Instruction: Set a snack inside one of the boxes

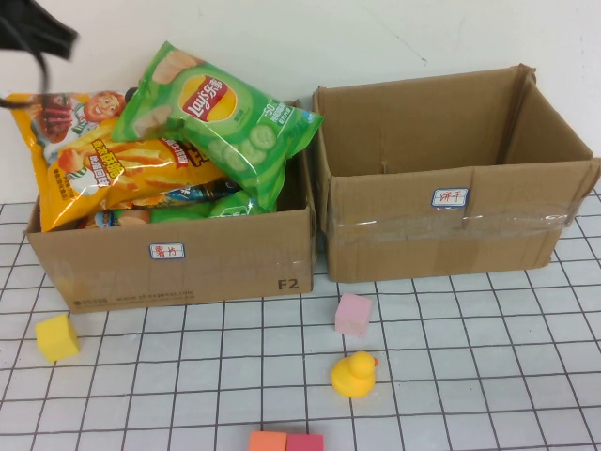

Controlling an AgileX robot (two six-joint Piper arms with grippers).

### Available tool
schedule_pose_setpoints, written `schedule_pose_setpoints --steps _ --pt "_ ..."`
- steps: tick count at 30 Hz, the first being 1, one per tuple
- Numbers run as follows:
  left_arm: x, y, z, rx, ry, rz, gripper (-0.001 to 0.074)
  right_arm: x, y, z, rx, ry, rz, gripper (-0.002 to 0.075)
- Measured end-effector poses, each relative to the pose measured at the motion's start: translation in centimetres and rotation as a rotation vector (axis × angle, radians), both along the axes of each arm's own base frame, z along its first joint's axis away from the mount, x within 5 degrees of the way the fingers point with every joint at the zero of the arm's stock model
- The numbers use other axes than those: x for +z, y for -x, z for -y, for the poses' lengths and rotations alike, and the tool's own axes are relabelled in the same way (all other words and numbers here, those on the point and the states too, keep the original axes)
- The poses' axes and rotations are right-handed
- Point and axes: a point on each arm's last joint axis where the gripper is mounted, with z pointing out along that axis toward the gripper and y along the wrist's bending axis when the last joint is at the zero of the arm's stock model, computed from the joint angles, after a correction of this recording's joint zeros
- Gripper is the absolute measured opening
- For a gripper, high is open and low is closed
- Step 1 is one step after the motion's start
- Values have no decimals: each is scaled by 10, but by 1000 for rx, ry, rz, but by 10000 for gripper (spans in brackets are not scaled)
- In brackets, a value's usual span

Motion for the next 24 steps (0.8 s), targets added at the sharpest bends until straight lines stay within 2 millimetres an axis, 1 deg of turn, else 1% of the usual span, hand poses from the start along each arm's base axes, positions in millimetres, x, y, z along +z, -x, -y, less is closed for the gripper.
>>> schedule_pose_setpoints --steps 2,5,8,10,11,12,15,19,22,24 --pt "13 20 -3 -17 87 22 8 0 0 0 1 2 -5 -1" --pt "25 48 -3 -85 219 28 3 0 1 -1 9 -2 -5 -1" --pt "28 75 -2 -194 313 62 1 0 2 -3 35 -16 -6 -1" --pt "22 94 -3 -273 335 109 0 1 3 -5 60 -29 -5 -1" --pt "17 103 -5 -302 340 137 0 1 3 -6 74 -34 -5 -1" --pt "8 109 -6 -323 336 157 0 1 4 -7 88 -39 -2 -1" --pt "-20 135 -13 -363 343 212 -1 2 4 -9 116 -44 5 -1" --pt "-68 170 -26 -377 334 207 -1 2 5 -9 123 -47 6 -1" --pt "-104 187 -33 -373 329 167 -1 2 5 -10 126 -51 4 -1" --pt "-119 195 -35 -375 330 165 -1 2 7 -11 131 -69 -20 -1"
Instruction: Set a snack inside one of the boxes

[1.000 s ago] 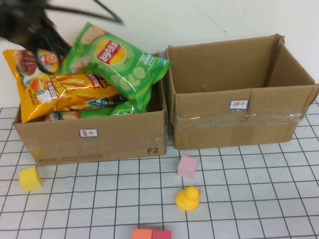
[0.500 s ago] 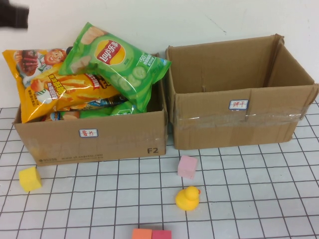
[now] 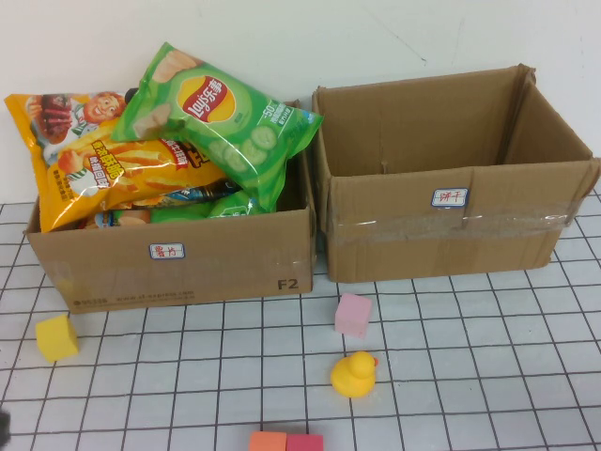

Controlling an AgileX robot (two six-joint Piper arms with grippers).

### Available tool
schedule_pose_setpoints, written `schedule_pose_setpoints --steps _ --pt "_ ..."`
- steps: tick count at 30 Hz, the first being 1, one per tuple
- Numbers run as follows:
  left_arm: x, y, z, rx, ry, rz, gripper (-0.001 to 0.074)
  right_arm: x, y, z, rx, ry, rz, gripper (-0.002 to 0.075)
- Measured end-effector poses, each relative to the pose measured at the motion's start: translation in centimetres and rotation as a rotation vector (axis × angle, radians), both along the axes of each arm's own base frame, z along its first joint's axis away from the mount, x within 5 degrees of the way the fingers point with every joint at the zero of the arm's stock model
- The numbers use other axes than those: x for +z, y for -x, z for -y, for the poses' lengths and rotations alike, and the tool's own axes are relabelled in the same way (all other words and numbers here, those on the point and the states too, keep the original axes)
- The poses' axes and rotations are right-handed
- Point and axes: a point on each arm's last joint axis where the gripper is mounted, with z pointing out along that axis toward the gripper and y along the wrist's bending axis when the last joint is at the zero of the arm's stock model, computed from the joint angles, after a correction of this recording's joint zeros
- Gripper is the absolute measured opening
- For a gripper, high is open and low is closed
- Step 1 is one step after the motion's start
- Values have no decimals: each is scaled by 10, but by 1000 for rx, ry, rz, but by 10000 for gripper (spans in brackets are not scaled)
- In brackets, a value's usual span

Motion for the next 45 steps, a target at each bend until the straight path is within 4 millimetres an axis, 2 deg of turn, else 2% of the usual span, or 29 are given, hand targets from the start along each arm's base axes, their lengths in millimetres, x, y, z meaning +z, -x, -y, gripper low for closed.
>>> schedule_pose_setpoints --steps 4,9,22,26,31,38,45 --pt "-14 10 -3 -2 45 22 -1 -2 6 -3 22 -34 -88 -1" --pt "-23 11 -2 1 64 -4 -1 0 11 -9 40 -128 -153 -1" --pt "-27 12 -2 0 86 -48 -1 2 13 -12 44 -167 -174 -1" --pt "-35 16 -3 -4 86 -22 -1 2 13 -12 44 -168 -175 -1" --pt "-55 32 -13 30 95 82 -1 2 13 -12 44 -168 -175 -1" --pt "-96 43 -25 215 171 260 -1 2 13 -12 45 -168 -177 -1" --pt "-153 43 -31 335 184 190 -1 2 13 -12 45 -168 -177 -1"
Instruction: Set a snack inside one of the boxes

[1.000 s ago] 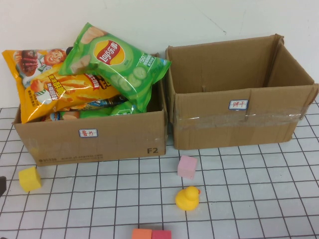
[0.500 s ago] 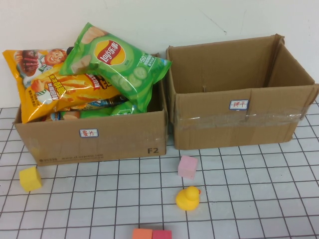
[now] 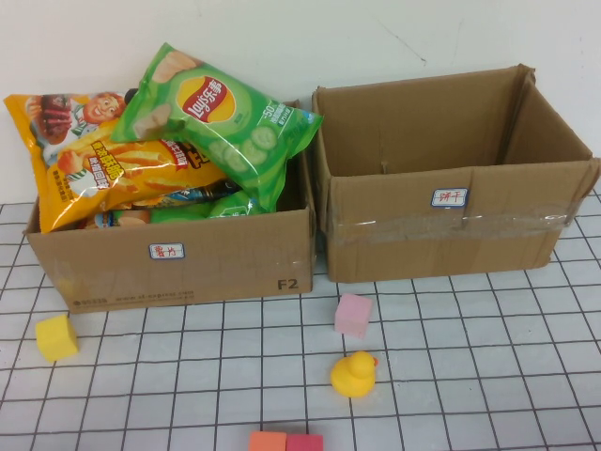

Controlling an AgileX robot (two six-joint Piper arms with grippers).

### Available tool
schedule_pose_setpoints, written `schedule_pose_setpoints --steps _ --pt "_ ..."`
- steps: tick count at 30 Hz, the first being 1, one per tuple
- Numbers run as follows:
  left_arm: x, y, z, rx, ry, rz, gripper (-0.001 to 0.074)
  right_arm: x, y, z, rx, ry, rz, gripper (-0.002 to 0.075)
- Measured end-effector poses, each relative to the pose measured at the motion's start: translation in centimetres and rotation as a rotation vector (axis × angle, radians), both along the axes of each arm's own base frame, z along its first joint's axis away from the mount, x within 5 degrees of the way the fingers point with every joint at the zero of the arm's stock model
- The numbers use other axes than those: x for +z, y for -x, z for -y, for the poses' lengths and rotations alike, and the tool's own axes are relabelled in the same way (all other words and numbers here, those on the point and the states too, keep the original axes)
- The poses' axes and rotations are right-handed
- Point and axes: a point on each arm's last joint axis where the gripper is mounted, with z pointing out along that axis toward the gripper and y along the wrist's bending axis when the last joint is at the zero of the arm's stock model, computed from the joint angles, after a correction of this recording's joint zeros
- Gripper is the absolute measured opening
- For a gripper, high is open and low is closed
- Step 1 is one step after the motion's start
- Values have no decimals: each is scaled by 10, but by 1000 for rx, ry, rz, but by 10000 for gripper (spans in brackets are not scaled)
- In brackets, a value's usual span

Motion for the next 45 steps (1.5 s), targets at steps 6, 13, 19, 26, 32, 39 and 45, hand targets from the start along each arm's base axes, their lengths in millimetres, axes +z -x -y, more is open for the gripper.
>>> schedule_pose_setpoints --steps 6,13,19,26,32,39,45 --pt "-19 3 0 6 27 -157 -1 0 0 0 2 0 -4 -1" --pt "-19 3 1 -13 32 -177 -1 0 0 0 2 0 -4 -1" --pt "-19 3 1 -12 37 -179 -1 0 0 0 3 0 -4 -1" --pt "-19 3 2 -25 3 -180 -1 0 0 0 3 0 -4 -1" --pt "-19 4 4 -67 -18 -181 -1 0 0 0 3 0 -4 -1" --pt "-19 4 4 -72 -19 -181 -1 0 1 0 4 1 -5 -1" --pt "-19 4 4 -72 -19 -181 -1 0 1 0 4 1 -5 -1"
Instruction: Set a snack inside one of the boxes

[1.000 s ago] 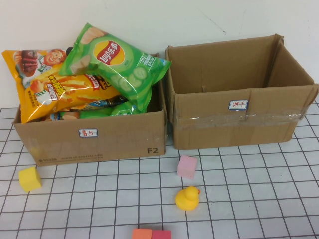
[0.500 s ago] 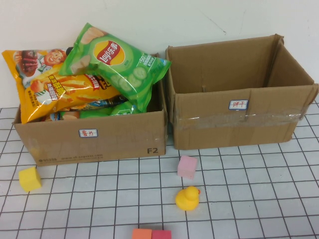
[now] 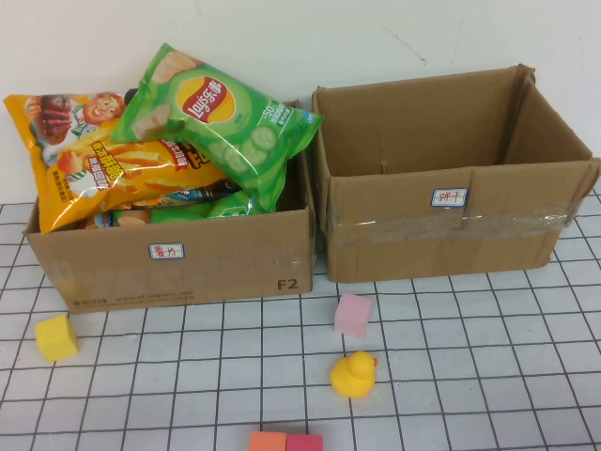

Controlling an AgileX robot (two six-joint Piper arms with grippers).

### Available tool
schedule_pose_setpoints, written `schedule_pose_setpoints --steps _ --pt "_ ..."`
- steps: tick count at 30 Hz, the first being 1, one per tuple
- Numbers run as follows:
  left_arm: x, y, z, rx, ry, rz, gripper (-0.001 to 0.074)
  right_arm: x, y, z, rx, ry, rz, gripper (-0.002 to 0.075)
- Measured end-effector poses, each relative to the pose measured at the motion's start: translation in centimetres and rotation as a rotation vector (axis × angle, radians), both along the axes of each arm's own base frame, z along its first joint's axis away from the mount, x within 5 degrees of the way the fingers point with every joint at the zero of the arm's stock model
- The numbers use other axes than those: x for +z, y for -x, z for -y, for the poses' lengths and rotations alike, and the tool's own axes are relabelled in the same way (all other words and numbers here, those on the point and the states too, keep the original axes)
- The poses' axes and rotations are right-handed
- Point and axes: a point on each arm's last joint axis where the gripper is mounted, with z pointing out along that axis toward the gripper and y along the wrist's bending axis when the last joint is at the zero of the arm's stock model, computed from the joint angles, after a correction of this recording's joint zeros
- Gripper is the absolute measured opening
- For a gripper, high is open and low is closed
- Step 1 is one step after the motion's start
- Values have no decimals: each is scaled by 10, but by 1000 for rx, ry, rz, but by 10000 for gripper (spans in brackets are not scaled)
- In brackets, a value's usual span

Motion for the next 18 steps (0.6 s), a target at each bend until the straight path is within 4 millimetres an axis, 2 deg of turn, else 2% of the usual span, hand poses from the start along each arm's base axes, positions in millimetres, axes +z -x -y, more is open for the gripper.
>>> schedule_pose_setpoints --steps 9,13,18 --pt "0 0 0 0 0 0 -1 0 -2 1 -2 15 35 -1" --pt "0 0 0 0 2 0 -1 12 -5 13 -136 -12 235 -1" --pt "0 0 0 0 2 0 -1 24 -4 38 -453 -109 574 -1"
